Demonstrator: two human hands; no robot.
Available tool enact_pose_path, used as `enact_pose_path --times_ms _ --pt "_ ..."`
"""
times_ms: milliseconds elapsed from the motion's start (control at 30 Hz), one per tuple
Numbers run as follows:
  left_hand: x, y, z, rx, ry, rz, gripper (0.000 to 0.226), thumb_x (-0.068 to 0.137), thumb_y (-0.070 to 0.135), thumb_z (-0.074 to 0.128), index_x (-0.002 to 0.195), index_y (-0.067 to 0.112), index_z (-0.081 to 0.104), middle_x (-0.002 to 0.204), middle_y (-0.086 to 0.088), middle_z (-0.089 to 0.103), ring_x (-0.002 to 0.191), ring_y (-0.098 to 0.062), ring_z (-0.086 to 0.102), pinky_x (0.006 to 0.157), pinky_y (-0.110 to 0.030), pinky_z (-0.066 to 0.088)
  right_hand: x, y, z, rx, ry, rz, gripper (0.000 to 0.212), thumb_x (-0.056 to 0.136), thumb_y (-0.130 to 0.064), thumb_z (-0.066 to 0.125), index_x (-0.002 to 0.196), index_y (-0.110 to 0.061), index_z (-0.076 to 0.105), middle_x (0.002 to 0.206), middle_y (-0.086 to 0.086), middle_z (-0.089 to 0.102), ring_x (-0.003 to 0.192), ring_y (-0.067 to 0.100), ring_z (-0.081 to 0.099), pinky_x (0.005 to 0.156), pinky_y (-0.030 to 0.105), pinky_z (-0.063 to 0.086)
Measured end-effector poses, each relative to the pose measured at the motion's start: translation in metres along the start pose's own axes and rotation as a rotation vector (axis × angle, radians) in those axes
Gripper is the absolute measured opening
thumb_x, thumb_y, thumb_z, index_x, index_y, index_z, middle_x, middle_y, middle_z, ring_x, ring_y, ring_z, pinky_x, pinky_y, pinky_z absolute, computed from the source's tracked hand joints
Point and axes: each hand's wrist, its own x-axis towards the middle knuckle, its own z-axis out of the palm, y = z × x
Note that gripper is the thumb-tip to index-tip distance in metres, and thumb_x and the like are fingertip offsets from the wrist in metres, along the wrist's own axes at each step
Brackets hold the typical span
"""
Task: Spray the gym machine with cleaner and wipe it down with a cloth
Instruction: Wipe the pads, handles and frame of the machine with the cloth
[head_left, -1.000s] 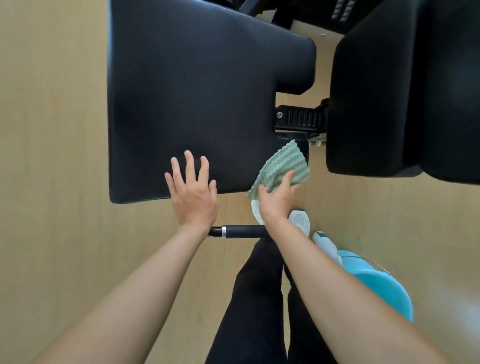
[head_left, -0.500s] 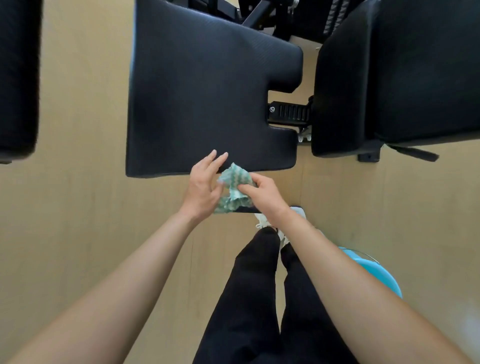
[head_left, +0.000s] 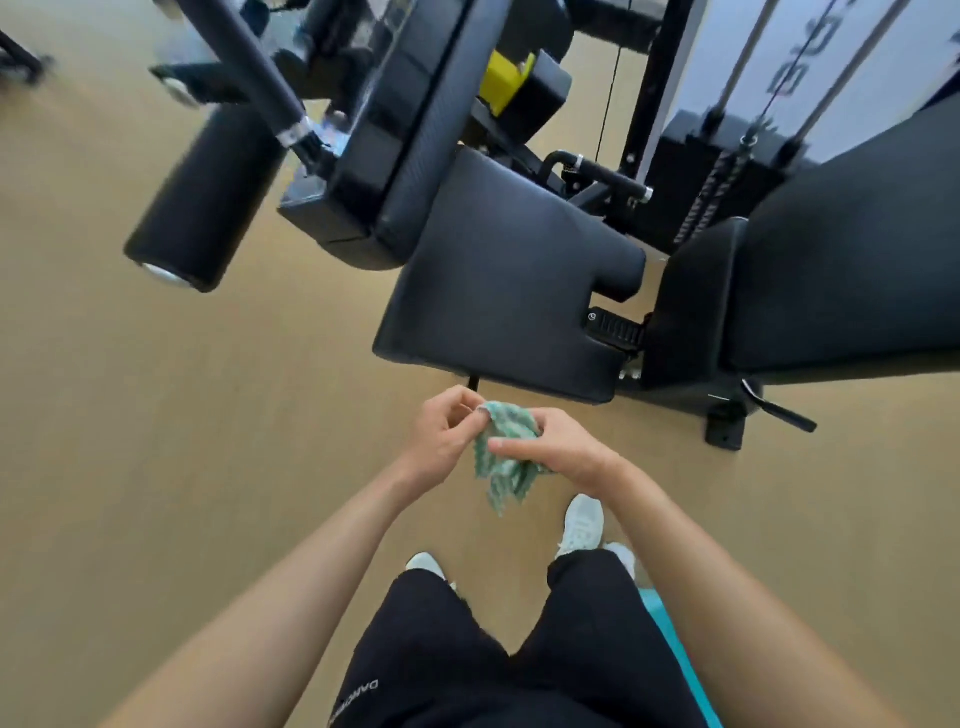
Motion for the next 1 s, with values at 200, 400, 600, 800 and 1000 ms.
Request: enact_pose_path --times_ms 200,400,600,800,1000 --pt "-0.061 -0.001 -0.072 -0.221 0.065 0.060 0.018 0.105 0.006 0.055 0.089 0.013 0.060 0.077 0.004 0.059 0.069 -0.002 0.052 0.066 -0.019 0.045 -0.014 -0.039 0.093 -0.204 0.108 -0.184 0.022 0.084 -0.012 0.075 0.103 -0.012 0.065 0.086 -0.002 0.068 0.080 0.013 0.066 0.075 0.033 0.055" --pt "-0.100 -0.024 -0.166 -0.419 0.176 0.056 0.019 0.093 0.027 0.052 0.086 0.011 0.059 0.074 0.009 0.058 0.072 -0.007 0.053 0.071 -0.026 0.045 -0.006 -0.079 0.193 -0.192 0.161 -0.294 0.029 0.098 -0.020 0.070 0.126 -0.028 0.066 0.115 -0.007 0.073 0.107 0.011 0.070 0.092 0.026 0.057" --pt "-0.100 -0.047 -0.243 -0.442 0.322 0.048 0.015 0.104 0.018 0.057 0.094 0.007 0.060 0.078 -0.003 0.064 0.072 -0.014 0.058 0.068 -0.036 0.049 0.029 -0.113 0.252 -0.161 0.374 -0.281 0.020 0.103 -0.008 0.059 0.105 -0.017 0.076 0.099 0.003 0.078 0.088 0.008 0.071 0.074 0.021 0.055" --pt "-0.054 -0.032 -0.279 -0.360 0.348 0.068 0.014 0.103 0.018 0.061 0.090 0.014 0.063 0.067 0.007 0.070 0.059 -0.006 0.060 0.056 -0.022 0.048 0.058 -0.151 0.250 -0.137 0.558 -0.329 0.025 0.105 -0.011 0.056 0.089 -0.016 0.074 0.082 0.006 0.073 0.078 0.014 0.065 0.072 0.031 0.055" --pt "0.009 0.018 -0.269 -0.272 0.131 0.215 0.015 0.091 0.026 0.080 0.086 0.013 0.073 0.070 -0.004 0.064 0.063 -0.012 0.052 0.060 -0.029 0.045 0.061 -0.175 0.199 -0.075 0.980 -0.527 0.018 0.103 -0.023 0.062 0.086 -0.015 0.063 0.084 0.012 0.066 0.077 0.027 0.063 0.072 0.051 0.055"
